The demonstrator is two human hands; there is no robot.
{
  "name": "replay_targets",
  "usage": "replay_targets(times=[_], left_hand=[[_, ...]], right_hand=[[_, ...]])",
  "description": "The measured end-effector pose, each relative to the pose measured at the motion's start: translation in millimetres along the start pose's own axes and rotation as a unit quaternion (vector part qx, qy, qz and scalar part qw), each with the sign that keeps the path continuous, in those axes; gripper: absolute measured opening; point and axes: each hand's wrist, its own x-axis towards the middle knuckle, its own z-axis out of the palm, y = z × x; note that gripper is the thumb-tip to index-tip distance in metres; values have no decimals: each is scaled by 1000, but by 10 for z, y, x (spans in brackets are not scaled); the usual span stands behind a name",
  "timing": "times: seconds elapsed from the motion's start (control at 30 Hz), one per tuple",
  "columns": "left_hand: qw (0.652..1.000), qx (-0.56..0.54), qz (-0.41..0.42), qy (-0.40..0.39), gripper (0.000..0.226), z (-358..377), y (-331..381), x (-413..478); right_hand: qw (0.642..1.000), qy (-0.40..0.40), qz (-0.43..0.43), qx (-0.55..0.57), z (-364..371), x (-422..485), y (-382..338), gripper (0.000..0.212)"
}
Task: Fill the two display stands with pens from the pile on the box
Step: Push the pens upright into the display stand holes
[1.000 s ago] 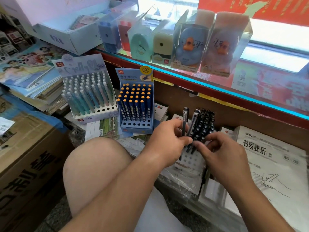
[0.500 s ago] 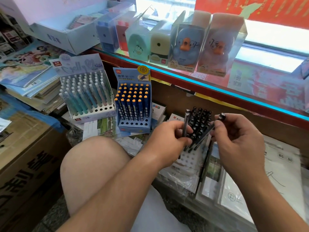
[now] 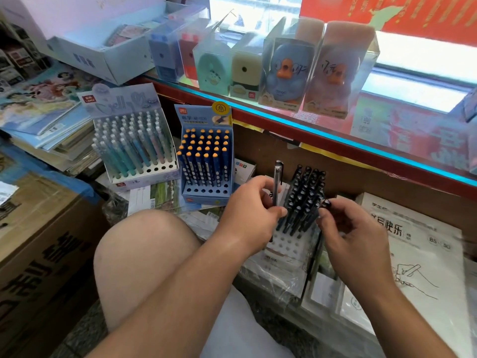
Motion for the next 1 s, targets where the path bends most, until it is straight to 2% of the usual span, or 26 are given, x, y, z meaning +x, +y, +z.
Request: replay_targets(times=[0.33,0.5,0.57,0.67,0.77,0.87,1.0], left_hand=[[1000,13,-1,18,20,-9,33,-11],[999,35,32,1,21,2,56,-55],[998,46,47,-17,23,2,72,-70],[996,47,66,-43,12,-3,102,-94],[996,34,63,-58,12,3,111,-120],[995,29,59,-72,20,0,95,-140],[993,84,52,-63,24,-19,60,-126]], right_hand=[[994,-54,30,-91,88,-63,71,8],[997,-32,70,-1,11,-27,-33,16],[996,-14,51,66,-52,-9,-160,12],[990,-28,4,137,-151,21,-398,16],[989,-54,-39,132,-182,55,-545,22],[989,-71,-45,124,-145,87,-573,17],[991,-67,-42,105,-103,86,-526,12]])
